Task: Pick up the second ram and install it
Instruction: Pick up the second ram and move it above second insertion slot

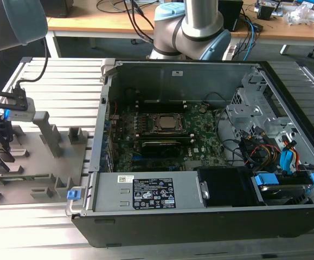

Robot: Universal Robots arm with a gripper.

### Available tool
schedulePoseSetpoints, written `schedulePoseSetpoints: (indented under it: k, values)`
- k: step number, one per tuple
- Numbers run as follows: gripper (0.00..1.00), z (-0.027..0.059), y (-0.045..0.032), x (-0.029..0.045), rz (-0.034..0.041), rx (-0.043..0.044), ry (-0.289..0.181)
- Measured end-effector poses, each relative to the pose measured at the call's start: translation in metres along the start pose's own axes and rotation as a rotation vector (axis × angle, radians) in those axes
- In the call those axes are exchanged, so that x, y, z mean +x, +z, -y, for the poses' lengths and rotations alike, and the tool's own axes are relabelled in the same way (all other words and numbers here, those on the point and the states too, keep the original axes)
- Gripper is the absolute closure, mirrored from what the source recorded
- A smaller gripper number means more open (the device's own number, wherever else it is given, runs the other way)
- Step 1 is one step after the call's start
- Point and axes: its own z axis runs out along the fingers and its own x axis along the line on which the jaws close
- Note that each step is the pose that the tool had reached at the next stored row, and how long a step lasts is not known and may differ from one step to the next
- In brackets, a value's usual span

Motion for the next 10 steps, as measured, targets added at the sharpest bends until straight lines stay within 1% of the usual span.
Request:
schedulePoseSetpoints:
  k: [3,5,6,8,10]
  values:
    - [0.7,0.0008,0.0061,0.0048,0.0002,0.0002,0.0]
    - [0.7,0.001,0.0096,0.005,0.0001,0.0001,0.0]
    - [0.7,0.0016,0.0126,0.0051,0.0,0.0001,-0.001]
    - [0.7,0.0026,0.0163,0.0051,-0.0026,0.0002,-0.008]
    - [0.7,0.0037,0.021,0.0051,-0.0075,-0.0006,-0.057]
